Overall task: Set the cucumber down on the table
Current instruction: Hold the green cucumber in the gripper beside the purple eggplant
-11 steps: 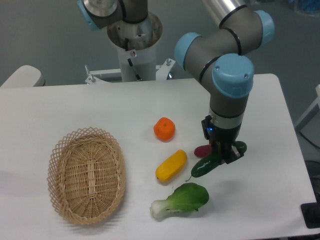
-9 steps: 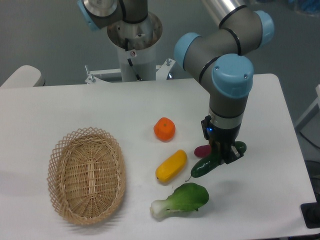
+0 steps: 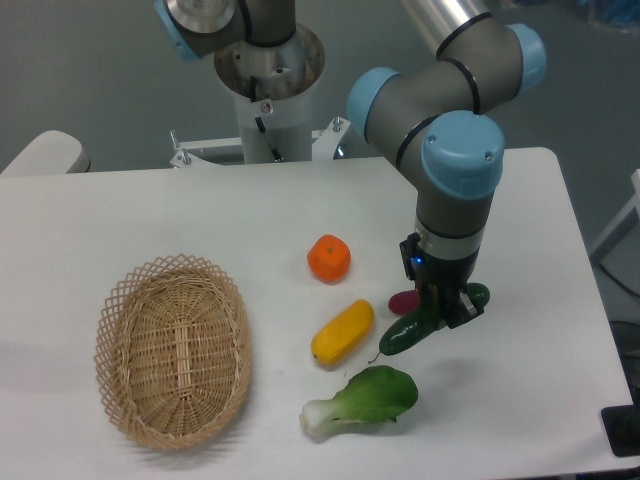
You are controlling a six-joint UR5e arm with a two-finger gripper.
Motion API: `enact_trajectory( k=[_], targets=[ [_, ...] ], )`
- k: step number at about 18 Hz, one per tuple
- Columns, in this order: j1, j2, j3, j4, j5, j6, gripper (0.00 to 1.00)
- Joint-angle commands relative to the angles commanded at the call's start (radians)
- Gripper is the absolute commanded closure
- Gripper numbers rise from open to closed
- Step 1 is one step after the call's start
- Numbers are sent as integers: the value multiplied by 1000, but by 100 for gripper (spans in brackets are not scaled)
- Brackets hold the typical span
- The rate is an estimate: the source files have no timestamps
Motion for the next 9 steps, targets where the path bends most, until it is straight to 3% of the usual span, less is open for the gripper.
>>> enact_trajectory(
  k=[4, 6, 9],
  targets=[
    [0, -20, -2, 11, -2, 17, 83],
    [0, -32, -3, 50, 0, 26, 83],
    [12, -26, -26, 60, 5, 112, 83]
  ],
)
